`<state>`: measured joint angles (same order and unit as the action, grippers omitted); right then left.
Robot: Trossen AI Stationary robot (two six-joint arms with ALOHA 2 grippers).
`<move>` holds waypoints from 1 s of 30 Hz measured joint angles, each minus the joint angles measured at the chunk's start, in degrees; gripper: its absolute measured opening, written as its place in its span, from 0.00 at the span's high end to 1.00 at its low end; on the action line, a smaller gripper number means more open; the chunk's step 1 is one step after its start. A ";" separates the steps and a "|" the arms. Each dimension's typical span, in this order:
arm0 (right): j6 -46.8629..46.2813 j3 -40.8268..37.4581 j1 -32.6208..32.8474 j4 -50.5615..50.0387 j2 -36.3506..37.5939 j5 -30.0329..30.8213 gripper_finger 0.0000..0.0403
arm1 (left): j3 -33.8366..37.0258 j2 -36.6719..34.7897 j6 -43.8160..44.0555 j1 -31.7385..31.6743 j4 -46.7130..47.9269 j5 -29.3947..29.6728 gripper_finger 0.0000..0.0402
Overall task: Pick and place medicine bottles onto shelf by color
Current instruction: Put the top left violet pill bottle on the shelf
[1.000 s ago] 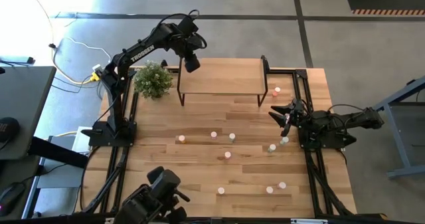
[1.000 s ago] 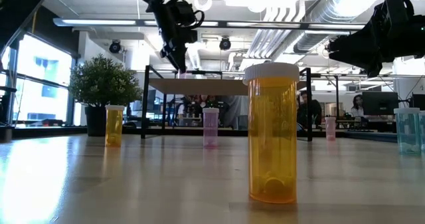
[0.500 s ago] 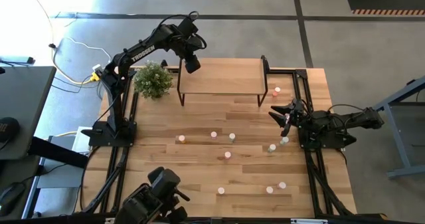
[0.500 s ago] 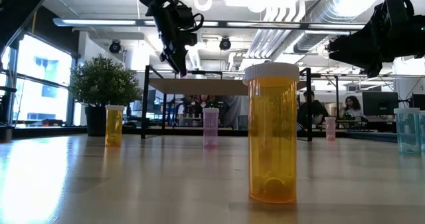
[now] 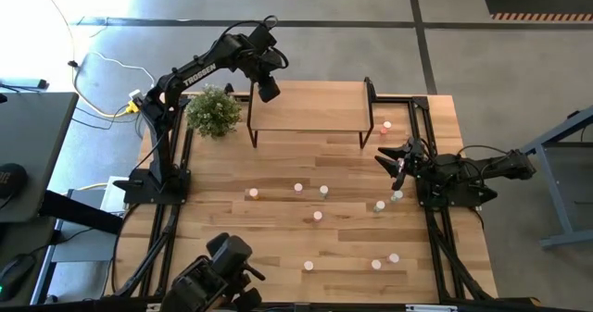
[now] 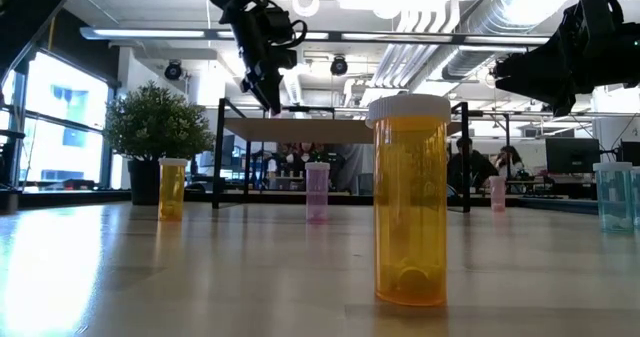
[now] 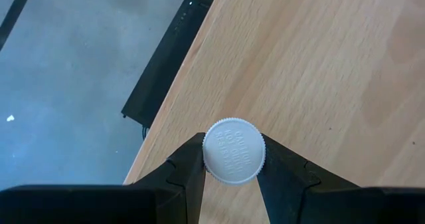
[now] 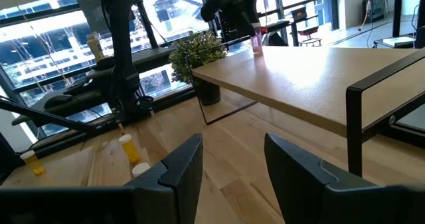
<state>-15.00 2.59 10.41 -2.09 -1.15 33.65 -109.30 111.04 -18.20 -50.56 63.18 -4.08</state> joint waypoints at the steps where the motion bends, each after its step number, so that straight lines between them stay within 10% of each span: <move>1: 0.02 0.00 0.00 0.00 0.00 0.00 0.62 | 0.00 0.00 0.00 0.01 0.00 0.00 0.73; 30: 0.02 0.00 -0.02 0.00 0.00 0.00 0.62 | -0.02 -0.02 -1.53 0.03 1.42 0.22 0.66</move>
<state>-14.98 2.59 10.39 -2.09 -1.15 33.65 -109.32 111.02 -19.73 -50.53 64.60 -3.86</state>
